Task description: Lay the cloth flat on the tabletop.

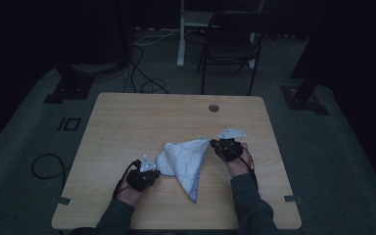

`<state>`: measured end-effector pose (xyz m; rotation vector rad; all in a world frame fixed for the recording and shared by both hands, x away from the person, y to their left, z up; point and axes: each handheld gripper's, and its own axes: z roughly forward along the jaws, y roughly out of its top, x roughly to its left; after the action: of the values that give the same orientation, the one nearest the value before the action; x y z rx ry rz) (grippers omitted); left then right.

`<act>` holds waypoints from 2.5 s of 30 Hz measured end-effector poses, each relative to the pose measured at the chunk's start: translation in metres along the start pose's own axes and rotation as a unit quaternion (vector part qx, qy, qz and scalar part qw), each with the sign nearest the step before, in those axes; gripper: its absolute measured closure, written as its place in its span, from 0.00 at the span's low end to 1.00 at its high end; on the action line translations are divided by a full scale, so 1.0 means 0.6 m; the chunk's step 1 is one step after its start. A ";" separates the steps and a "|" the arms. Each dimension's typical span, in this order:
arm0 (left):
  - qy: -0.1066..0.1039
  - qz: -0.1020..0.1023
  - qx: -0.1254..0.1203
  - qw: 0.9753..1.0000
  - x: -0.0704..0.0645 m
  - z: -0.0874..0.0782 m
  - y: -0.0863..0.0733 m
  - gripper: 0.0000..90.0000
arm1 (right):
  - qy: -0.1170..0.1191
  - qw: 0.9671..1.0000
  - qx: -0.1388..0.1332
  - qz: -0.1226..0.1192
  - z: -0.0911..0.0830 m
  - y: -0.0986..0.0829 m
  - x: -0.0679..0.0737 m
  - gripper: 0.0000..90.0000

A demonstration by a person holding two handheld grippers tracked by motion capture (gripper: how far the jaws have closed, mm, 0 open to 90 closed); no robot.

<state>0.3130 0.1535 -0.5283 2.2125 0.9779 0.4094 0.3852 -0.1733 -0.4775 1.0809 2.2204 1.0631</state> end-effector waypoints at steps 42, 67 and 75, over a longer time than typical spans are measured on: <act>0.012 -0.070 -0.014 0.997 0.086 -0.061 -0.025 0.81 | -0.028 0.998 0.055 0.025 -0.032 -0.076 -0.057 0.95; -0.058 -0.066 -0.029 0.996 0.102 0.073 0.140 0.60 | 0.023 0.999 0.049 0.007 -0.028 -0.107 0.036 0.69; -0.082 -0.068 -0.022 0.994 0.100 0.102 0.151 0.56 | 0.048 0.997 0.062 0.002 -0.015 -0.120 0.060 0.68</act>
<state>0.4330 0.1260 -0.5093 2.0897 1.0126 0.1827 0.3251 -0.1765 -0.5316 1.1076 2.3890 1.0104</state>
